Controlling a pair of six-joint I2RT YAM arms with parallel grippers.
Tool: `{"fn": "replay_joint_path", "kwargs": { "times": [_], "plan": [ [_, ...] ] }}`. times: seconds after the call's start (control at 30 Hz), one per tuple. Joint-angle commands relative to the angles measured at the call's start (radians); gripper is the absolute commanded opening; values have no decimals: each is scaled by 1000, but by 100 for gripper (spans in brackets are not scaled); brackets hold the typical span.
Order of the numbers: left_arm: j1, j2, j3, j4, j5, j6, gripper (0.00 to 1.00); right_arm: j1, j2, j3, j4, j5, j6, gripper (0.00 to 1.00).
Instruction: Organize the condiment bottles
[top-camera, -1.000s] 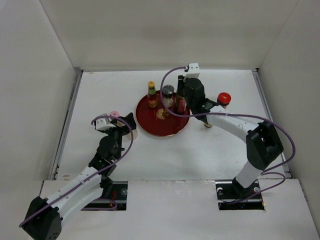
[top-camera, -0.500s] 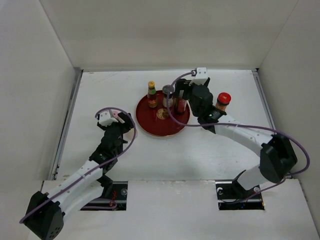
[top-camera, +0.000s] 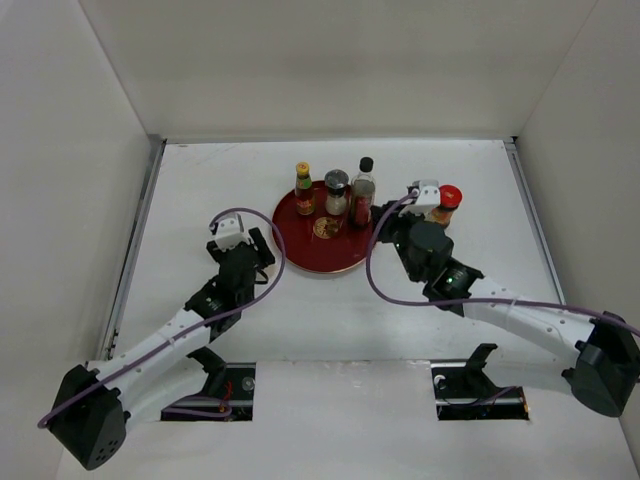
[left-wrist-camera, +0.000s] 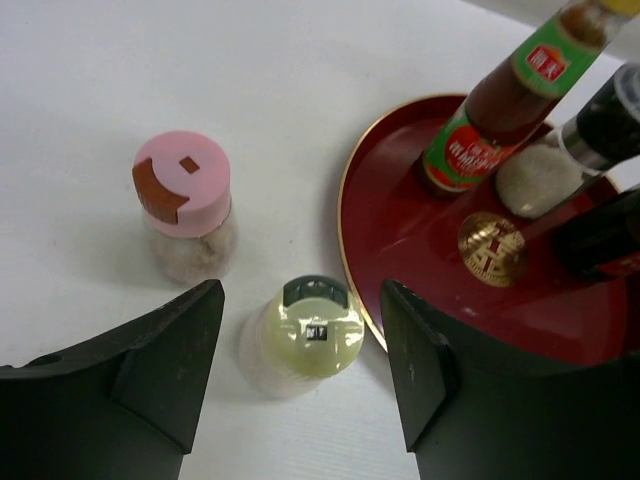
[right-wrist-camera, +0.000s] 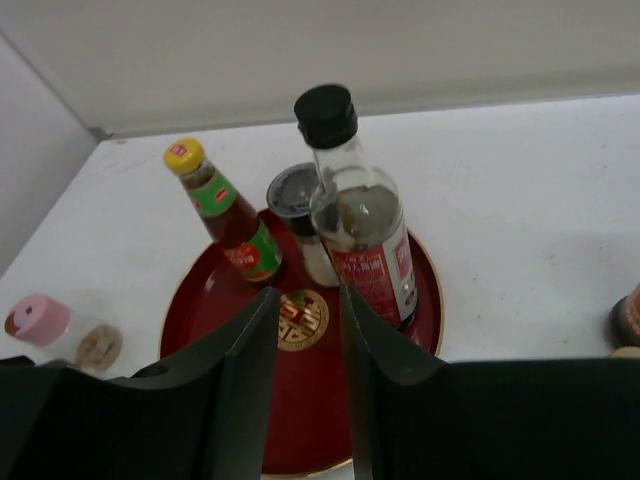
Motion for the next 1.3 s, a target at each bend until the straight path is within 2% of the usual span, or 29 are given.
{"fn": "replay_joint_path", "kwargs": {
  "times": [0.0, 0.13, 0.27, 0.57, 0.73, 0.83, 0.97, 1.13, 1.27],
  "plan": [
    [-32, -4, 39, -65, -61, 8, 63, 33, -52, -48, 16, 9, 70, 38],
    [-59, 21, 58, -95, -81, 10, 70, 62, -98, -114, 30, 9, 76, 66],
    [-67, 87, 71, -84, -55, 14, 70, 67, -110, -154, 40, -11, 90, 74],
    [-49, 214, 96, -23, -61, 19, 68, 70, -141, -197, 42, -35, 102, 76],
    [-32, 277, 104, 57, -68, 47, 63, 64, -139, -209, 44, -62, 120, 76],
    [-24, 298, 107, 105, -68, 68, 54, 64, -127, -209, 45, -66, 127, 77],
    [-24, 251, 123, 111, -68, 96, 30, 65, -96, -217, 83, -84, 127, 77],
    [-53, 142, 220, 59, -76, 163, 27, 67, -90, -230, 111, -97, 139, 77],
    [-46, 168, 291, 77, -38, 165, 27, 64, -93, -247, 126, -89, 140, 77]
  ]
}}
